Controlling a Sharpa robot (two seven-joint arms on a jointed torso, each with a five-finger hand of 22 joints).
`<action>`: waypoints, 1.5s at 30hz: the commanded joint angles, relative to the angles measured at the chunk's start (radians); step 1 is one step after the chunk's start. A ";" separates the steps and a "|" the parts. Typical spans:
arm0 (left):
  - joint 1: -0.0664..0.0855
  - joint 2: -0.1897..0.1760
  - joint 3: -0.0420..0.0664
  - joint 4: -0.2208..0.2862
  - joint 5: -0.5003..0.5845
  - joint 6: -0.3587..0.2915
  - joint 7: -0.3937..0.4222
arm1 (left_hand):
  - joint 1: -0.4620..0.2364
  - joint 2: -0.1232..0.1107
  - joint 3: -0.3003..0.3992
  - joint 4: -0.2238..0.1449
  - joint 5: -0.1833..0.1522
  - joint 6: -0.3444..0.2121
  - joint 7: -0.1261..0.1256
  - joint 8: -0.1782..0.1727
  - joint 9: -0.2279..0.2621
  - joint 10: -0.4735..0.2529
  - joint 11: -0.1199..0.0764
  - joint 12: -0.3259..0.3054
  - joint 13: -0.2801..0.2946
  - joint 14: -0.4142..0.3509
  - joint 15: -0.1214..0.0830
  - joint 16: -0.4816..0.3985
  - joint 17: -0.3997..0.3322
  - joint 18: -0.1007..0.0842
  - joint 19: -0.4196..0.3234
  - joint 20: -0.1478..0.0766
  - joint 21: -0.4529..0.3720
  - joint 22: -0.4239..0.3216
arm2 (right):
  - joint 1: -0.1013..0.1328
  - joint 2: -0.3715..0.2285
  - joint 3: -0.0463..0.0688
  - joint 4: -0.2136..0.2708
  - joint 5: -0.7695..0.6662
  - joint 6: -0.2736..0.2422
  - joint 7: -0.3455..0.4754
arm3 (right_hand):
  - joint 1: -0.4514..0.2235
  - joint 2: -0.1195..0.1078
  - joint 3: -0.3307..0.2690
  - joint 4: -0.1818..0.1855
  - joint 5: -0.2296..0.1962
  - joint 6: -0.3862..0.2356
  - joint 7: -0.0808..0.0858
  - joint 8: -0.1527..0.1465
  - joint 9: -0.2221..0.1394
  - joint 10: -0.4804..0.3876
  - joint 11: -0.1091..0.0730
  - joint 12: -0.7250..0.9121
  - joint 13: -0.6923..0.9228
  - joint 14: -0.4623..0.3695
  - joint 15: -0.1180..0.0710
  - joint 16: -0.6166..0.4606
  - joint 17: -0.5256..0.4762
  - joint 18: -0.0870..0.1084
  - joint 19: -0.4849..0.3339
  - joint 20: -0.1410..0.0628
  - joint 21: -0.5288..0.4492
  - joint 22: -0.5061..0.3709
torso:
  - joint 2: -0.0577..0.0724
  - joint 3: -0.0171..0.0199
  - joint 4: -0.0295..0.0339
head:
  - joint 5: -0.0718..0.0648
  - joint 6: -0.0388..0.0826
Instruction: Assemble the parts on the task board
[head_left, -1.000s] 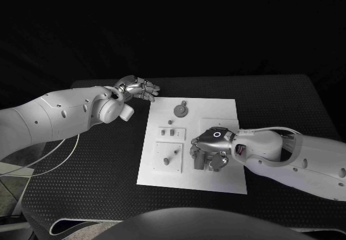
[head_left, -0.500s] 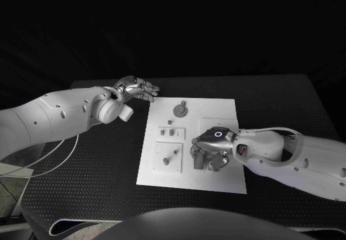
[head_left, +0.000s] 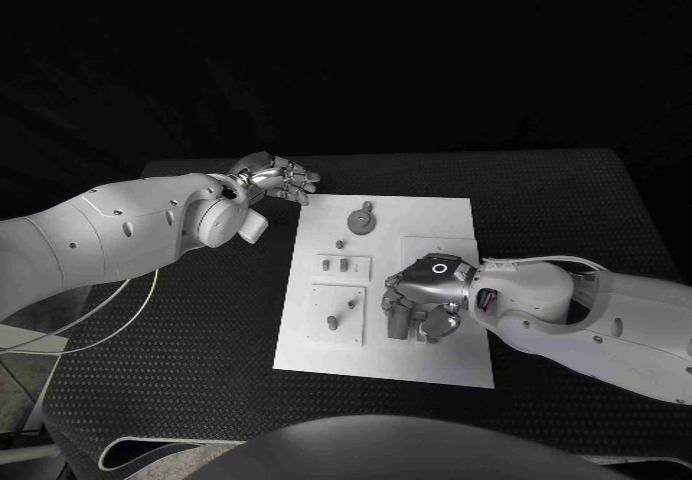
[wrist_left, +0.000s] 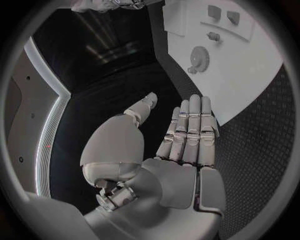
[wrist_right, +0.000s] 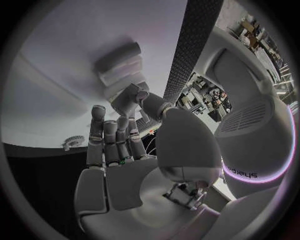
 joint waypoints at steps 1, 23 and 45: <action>0.000 0.000 0.000 0.002 -0.004 0.015 0.005 | -0.010 0.003 0.000 0.005 0.003 -0.010 0.011 -0.002 -0.001 -0.007 0.001 -0.001 -0.001 0.005 0.000 -0.006 0.001 0.006 -0.004 0.001 0.005 -0.001 | 0.008 0.000 0.001 0.007 0.010 -0.015 0.009 | -0.002 0.002 0.008 0.003 0.003 0.076 0.040 0.004 0.001 0.006 -0.002 0.005 -0.002 0.006 -0.003 0.006 -0.001 0.000 0.003 -0.001 0.003 0.014 | 0.000 0.0003 -0.0003 | 0.001 0.000; 0.000 0.001 0.000 0.003 -0.004 0.017 0.002 | -0.011 0.002 -0.002 0.007 0.003 -0.013 0.011 -0.003 -0.001 -0.009 0.001 -0.002 -0.002 0.005 0.000 -0.008 0.003 0.006 -0.005 0.001 0.005 -0.002 | 0.029 0.000 0.001 0.008 0.011 0.049 -0.016 | -0.001 -0.031 0.007 -0.003 0.003 0.058 0.038 -0.014 -0.007 -0.001 -0.002 0.004 -0.008 -0.003 -0.003 0.002 -0.006 0.000 -0.006 0.000 -0.002 0.013 | 0.000 -0.0007 -0.0002 | -0.002 0.000; 0.000 0.002 0.000 0.002 -0.004 0.018 0.001 | -0.011 0.002 -0.002 0.009 0.003 -0.014 0.012 -0.003 -0.001 -0.010 0.002 -0.002 -0.002 0.005 0.000 -0.009 0.005 0.006 -0.005 0.001 0.005 -0.002 | 0.028 0.037 0.001 -0.014 -0.028 0.109 -0.036 | 0.059 -0.093 0.004 -0.005 0.003 -0.110 -0.023 -0.096 -0.056 -0.068 0.031 -0.004 -0.023 -0.075 0.028 -0.013 -0.018 0.000 -0.046 0.021 -0.033 0.006 | 0.000 0.0010 0.0002 | -0.002 0.000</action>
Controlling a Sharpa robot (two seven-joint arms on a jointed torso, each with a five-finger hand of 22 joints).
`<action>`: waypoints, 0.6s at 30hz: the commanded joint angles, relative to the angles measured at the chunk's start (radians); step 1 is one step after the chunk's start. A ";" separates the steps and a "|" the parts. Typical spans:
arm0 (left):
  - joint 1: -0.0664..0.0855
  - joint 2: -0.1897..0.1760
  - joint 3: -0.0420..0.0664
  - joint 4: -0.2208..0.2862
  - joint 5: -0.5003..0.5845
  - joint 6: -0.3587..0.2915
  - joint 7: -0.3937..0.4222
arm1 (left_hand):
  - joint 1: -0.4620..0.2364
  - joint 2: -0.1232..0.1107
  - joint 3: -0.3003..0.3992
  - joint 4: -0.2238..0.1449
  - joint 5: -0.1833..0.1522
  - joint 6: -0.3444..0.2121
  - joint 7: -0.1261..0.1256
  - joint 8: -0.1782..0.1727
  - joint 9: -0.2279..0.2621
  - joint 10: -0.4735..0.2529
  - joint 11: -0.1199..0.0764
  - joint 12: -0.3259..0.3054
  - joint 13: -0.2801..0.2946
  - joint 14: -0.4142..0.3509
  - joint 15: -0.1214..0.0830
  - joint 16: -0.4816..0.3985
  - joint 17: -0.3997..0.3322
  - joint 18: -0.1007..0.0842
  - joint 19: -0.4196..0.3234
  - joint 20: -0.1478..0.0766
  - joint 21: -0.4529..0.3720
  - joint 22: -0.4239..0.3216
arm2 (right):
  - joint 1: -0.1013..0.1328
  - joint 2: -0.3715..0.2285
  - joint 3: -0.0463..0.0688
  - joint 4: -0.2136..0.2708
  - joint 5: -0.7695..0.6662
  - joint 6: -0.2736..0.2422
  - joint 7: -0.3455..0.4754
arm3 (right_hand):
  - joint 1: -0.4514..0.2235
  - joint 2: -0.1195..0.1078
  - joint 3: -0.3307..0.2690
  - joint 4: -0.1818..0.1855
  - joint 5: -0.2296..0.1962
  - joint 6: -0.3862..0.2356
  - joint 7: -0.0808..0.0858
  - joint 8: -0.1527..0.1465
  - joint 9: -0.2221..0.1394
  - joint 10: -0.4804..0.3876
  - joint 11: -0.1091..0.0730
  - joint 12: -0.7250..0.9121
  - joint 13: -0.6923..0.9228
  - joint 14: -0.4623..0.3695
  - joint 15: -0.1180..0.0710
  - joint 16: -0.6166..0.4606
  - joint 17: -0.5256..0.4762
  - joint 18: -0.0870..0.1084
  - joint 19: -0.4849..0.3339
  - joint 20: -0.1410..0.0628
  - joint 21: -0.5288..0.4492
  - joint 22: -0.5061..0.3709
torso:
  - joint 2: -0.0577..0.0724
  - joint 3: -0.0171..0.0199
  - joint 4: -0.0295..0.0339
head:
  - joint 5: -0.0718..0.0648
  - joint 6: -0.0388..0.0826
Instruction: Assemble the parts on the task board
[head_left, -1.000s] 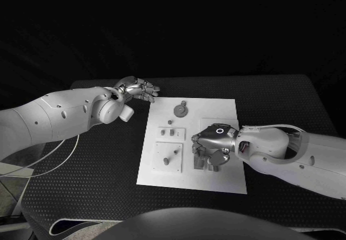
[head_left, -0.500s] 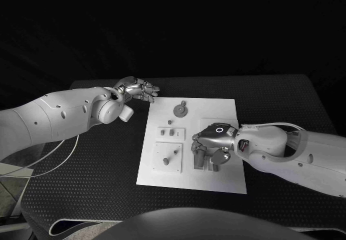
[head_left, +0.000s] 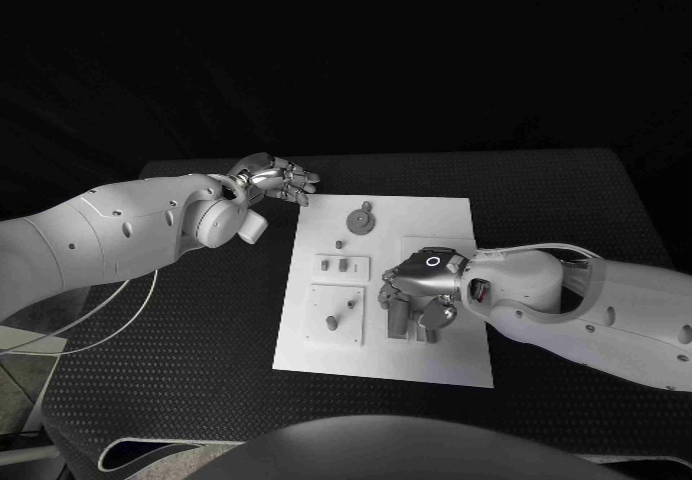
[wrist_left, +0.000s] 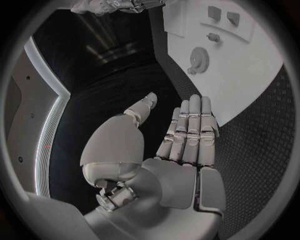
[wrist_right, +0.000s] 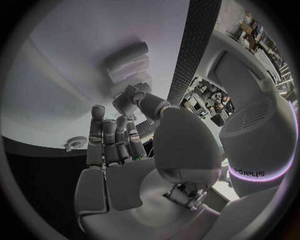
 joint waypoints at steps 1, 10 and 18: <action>0.000 0.001 0.000 0.001 -0.004 0.016 0.006 | -0.011 0.002 0.000 0.007 0.003 -0.009 0.013 -0.003 -0.001 -0.006 -0.002 -0.002 -0.002 0.005 0.000 -0.005 0.001 0.006 -0.005 0.001 0.005 -0.002 | -0.002 0.005 0.000 -0.002 -0.016 0.023 0.003 | -0.001 -0.001 0.001 0.000 0.003 0.003 0.006 0.005 0.001 -0.008 0.000 0.001 -0.001 -0.008 0.001 0.000 -0.001 0.001 -0.006 0.004 -0.004 0.007 | 0.000 0.0006 0.0004 | 0.000 0.000; 0.000 0.001 0.000 0.001 -0.004 0.018 0.005 | -0.011 0.002 0.000 0.008 0.003 -0.009 0.013 -0.002 -0.001 -0.006 -0.002 -0.002 -0.002 0.005 0.000 -0.006 0.001 0.006 -0.005 0.001 0.005 -0.002 | -0.008 0.006 0.000 -0.007 -0.016 0.033 0.010 | -0.001 0.014 -0.005 -0.001 0.003 0.038 0.020 0.032 0.009 -0.012 0.005 0.010 -0.003 -0.010 0.008 0.009 -0.001 0.001 -0.004 0.004 -0.002 0.010 | 0.000 -0.0005 -0.0002 | 0.000 0.000; 0.000 0.000 0.000 0.000 -0.004 0.017 0.005 | -0.011 0.003 0.000 0.008 0.003 -0.009 0.013 -0.002 -0.001 -0.006 -0.002 -0.001 -0.002 0.005 0.000 -0.006 0.002 0.006 -0.005 0.001 0.005 -0.002 | -0.018 0.006 0.000 -0.014 -0.016 0.041 0.011 | 0.001 0.024 -0.009 -0.001 0.002 0.078 0.030 0.058 0.020 -0.014 0.007 0.015 -0.007 -0.012 0.010 0.013 -0.004 0.001 -0.004 0.003 -0.001 0.012 | 0.000 0.0000 -0.0001 | 0.001 0.000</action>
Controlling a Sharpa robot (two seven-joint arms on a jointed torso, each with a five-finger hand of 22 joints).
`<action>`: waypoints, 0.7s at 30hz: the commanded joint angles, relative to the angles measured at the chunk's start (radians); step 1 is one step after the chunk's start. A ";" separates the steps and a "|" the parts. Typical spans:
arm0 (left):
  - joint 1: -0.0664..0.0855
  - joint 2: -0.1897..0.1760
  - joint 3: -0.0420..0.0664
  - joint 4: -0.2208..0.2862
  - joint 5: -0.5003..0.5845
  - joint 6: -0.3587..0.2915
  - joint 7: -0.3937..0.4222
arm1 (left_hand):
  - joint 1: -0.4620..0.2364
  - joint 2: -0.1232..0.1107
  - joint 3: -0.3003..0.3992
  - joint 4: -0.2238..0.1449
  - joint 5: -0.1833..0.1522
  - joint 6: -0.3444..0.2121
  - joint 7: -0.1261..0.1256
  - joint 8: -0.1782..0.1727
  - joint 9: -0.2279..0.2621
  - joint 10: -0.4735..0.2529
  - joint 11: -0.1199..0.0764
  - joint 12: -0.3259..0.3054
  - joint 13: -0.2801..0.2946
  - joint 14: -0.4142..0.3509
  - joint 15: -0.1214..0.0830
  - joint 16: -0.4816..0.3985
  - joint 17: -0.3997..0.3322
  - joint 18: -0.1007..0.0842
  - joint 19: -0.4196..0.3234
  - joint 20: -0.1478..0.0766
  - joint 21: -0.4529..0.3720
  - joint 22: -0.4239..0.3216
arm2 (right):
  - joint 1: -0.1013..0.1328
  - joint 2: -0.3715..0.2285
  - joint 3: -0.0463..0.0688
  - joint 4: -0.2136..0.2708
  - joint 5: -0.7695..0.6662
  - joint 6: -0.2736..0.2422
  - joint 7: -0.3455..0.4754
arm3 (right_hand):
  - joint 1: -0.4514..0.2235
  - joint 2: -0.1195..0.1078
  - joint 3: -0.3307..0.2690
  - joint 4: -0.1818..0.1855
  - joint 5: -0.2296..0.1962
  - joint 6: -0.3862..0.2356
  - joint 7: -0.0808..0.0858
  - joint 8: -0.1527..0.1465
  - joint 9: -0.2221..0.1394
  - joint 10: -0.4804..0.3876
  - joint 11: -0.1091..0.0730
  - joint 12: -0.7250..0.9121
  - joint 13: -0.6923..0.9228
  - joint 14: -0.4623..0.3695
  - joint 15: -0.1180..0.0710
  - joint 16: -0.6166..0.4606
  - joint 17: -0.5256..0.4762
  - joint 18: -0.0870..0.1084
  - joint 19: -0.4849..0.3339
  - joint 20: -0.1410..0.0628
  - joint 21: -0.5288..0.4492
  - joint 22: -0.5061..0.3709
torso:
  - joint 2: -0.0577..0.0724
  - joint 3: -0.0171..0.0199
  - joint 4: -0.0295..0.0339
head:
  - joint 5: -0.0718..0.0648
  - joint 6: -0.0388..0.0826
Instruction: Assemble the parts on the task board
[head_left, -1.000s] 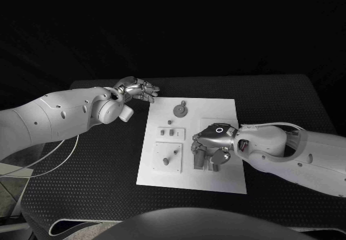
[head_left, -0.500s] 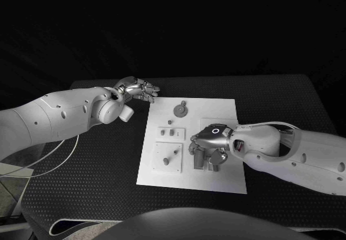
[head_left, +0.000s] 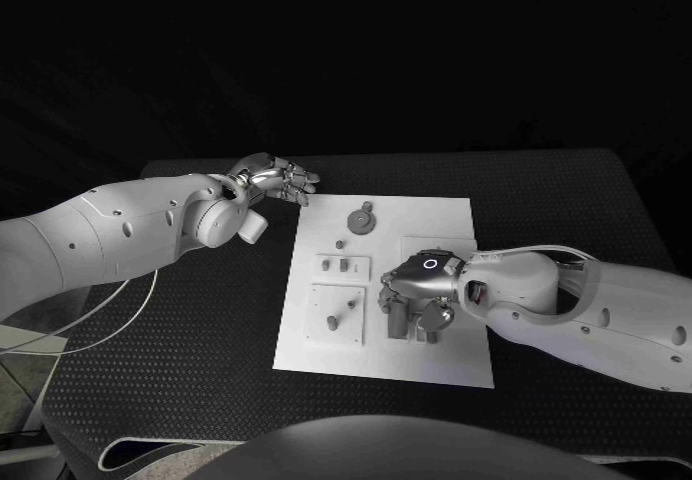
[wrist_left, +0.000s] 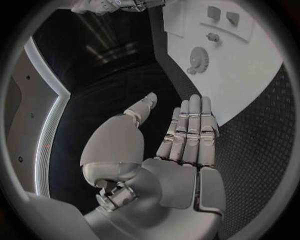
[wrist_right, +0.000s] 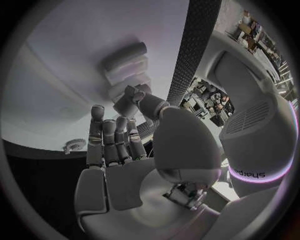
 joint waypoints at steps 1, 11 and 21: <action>0.000 0.001 0.000 0.001 -0.004 0.016 0.005 | -0.011 0.003 0.000 0.008 0.003 -0.009 0.013 -0.002 -0.001 -0.006 -0.002 -0.001 -0.001 0.006 0.000 -0.006 0.001 0.006 -0.005 0.001 0.005 -0.001 | -0.006 -0.002 -0.004 -0.006 -0.012 0.032 0.007 | 0.000 0.015 -0.007 0.002 0.002 0.015 0.003 0.009 0.005 -0.007 -0.001 0.007 -0.002 -0.003 0.002 0.006 -0.002 0.007 -0.004 0.003 -0.001 0.013 | 0.000 0.0004 -0.0002 | 0.000 0.000; 0.000 0.002 0.000 0.000 -0.004 0.016 0.005 | -0.011 0.003 0.000 0.009 0.003 -0.009 0.013 -0.002 -0.001 -0.006 -0.002 -0.001 -0.001 0.006 0.000 -0.007 0.002 0.006 -0.005 0.001 0.005 -0.001 | -0.008 -0.004 -0.004 -0.007 -0.006 0.023 0.020 | -0.003 0.039 -0.009 0.002 0.002 0.063 0.016 0.035 0.017 -0.007 -0.001 0.012 -0.007 0.000 0.002 0.012 -0.004 0.007 0.001 0.002 0.002 0.015 | 0.000 0.0006 -0.0006 | 0.000 0.000; -0.001 0.002 0.000 -0.001 -0.004 0.017 0.005 | -0.011 0.003 0.000 0.010 0.003 -0.009 0.013 -0.002 -0.001 -0.007 -0.002 -0.001 -0.001 0.006 0.000 -0.007 0.002 0.006 -0.005 0.001 0.005 -0.001 | -0.008 -0.013 -0.004 0.003 0.004 -0.013 0.026 | -0.023 0.065 -0.009 0.005 0.003 0.102 0.030 0.049 0.026 0.009 -0.006 0.020 -0.013 0.015 -0.002 0.021 -0.008 0.007 0.017 -0.002 0.011 0.016 | 0.000 0.0009 0.0008 | -0.001 0.000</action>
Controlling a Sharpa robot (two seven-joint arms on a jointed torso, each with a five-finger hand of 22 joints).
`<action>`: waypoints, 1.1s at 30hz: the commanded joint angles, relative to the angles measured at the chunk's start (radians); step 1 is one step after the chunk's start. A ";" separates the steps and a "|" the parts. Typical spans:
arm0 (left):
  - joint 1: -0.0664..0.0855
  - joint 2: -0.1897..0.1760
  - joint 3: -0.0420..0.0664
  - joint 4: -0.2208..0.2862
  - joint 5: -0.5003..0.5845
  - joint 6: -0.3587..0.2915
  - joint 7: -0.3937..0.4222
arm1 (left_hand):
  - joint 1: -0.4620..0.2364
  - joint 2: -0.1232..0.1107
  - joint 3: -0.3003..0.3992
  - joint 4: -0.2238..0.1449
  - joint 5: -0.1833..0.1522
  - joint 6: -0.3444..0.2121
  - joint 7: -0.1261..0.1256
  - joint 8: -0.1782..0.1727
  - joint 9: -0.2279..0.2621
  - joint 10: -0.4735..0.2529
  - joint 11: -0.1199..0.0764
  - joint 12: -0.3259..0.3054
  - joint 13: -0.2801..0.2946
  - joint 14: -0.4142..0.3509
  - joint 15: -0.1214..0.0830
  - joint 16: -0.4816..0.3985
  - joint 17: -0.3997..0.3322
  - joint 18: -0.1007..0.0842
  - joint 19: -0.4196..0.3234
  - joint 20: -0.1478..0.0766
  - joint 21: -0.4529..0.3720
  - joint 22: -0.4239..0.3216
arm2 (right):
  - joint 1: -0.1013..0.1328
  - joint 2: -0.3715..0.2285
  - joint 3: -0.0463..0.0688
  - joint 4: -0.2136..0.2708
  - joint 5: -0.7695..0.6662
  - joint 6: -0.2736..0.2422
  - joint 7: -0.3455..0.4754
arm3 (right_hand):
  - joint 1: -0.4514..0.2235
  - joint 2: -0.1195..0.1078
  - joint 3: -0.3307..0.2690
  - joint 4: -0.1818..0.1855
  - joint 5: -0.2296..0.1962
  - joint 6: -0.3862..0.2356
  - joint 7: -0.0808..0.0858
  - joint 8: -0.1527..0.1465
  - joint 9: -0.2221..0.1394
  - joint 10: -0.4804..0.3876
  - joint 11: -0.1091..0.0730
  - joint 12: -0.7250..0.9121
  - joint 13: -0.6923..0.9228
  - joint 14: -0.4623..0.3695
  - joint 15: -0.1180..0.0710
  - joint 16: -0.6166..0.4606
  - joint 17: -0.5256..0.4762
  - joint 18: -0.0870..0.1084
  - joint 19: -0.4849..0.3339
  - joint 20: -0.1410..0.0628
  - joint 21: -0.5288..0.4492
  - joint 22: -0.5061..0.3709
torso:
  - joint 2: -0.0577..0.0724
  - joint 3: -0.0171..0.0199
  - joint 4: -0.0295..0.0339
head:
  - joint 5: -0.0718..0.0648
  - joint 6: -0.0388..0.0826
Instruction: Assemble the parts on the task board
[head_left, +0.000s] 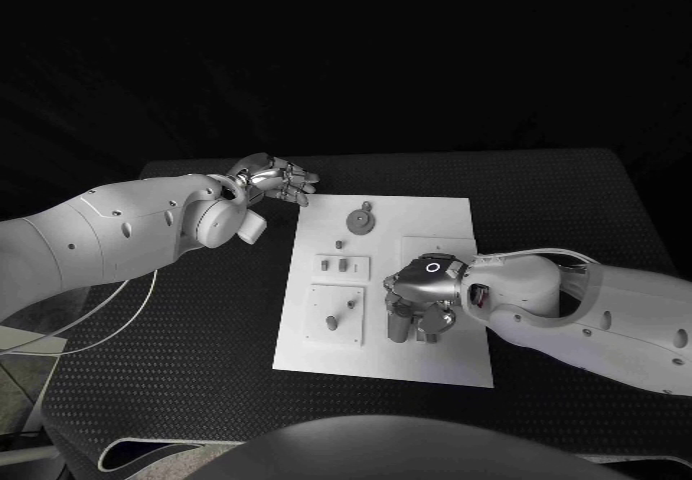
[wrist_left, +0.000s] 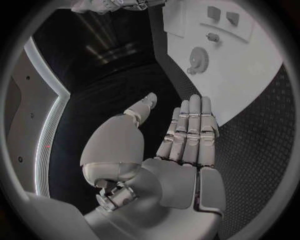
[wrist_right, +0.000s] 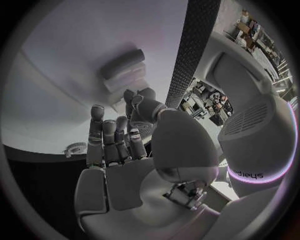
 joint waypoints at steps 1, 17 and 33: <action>0.000 0.001 0.000 0.000 -0.004 0.016 0.006 | -0.007 -0.001 0.000 0.006 0.003 -0.010 0.013 -0.002 -0.001 -0.007 -0.002 -0.001 -0.001 0.006 0.000 -0.003 0.002 0.006 -0.005 0.001 0.005 -0.001 | -0.001 -0.004 0.000 0.005 0.002 -0.012 0.010 | -0.006 0.006 -0.006 0.002 0.003 0.005 0.004 -0.001 0.000 0.006 -0.003 0.005 -0.002 0.008 -0.002 0.006 -0.002 0.007 0.009 -0.001 0.006 0.015 | 0.000 0.0004 0.0011 | 0.000 0.000; -0.001 0.001 0.000 0.001 -0.004 0.017 0.004 | -0.007 -0.001 -0.001 0.006 0.003 -0.010 0.014 -0.001 -0.001 -0.007 -0.001 -0.001 -0.002 0.006 0.000 -0.004 0.002 0.006 -0.005 0.001 0.005 -0.002 | 0.002 -0.008 0.000 0.006 0.009 -0.052 -0.013 | -0.025 -0.073 -0.004 0.004 0.003 -0.171 -0.020 -0.103 -0.046 -0.004 0.001 -0.002 -0.016 -0.002 -0.001 -0.002 -0.013 0.007 0.005 -0.001 -0.005 0.009 | 0.000 -0.0006 -0.0001 | 0.001 0.000; -0.001 0.000 0.000 0.002 -0.004 0.017 0.004 | -0.006 -0.002 -0.001 0.006 0.003 -0.011 0.014 -0.001 -0.001 -0.008 -0.001 -0.001 -0.002 0.006 0.000 -0.005 0.003 0.007 -0.006 0.001 0.005 -0.002 | 0.009 -0.023 0.000 0.024 -0.005 -0.098 -0.020 | -0.025 -0.131 0.018 0.015 0.003 -0.332 -0.077 -0.150 -0.072 -0.014 0.008 0.002 -0.022 -0.012 0.005 -0.001 -0.018 0.007 0.007 0.000 -0.011 0.008 | 0.000 -0.0003 -0.0005 | 0.000 0.000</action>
